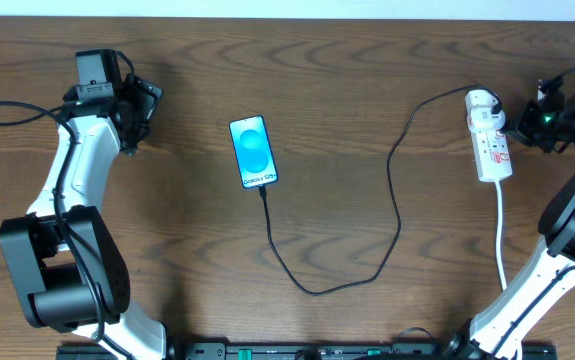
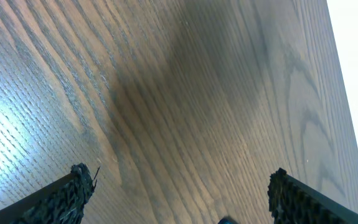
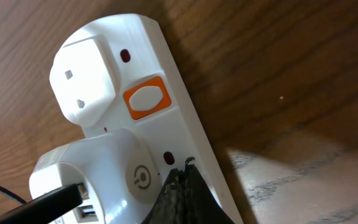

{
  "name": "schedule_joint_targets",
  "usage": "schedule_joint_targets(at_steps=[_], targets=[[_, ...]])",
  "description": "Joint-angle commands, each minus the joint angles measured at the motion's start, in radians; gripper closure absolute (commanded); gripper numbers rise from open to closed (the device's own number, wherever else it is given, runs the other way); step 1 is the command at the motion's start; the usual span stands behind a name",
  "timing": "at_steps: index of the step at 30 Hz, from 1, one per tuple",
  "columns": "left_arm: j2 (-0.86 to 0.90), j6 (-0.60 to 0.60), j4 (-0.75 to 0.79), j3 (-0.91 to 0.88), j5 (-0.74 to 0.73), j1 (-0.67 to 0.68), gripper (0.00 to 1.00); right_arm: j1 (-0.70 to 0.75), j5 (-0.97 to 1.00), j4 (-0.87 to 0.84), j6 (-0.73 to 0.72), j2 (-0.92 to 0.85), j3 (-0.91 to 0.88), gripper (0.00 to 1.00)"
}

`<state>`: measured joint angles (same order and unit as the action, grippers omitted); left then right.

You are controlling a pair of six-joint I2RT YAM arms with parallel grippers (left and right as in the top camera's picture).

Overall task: Plug charger to phone and switch on socket
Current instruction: 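Position the right gripper over the orange switch beside the charger plug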

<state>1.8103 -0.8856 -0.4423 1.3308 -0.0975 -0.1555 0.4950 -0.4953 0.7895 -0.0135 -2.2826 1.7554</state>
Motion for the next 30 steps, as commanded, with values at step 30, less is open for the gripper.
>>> schedule_joint_targets(at_steps=[30], targets=[[0.0, 0.018, -0.003, 0.006, 0.024, -0.002, 0.08, -0.064, 0.056, 0.1, 0.023, -0.01, -0.003, 0.99]])
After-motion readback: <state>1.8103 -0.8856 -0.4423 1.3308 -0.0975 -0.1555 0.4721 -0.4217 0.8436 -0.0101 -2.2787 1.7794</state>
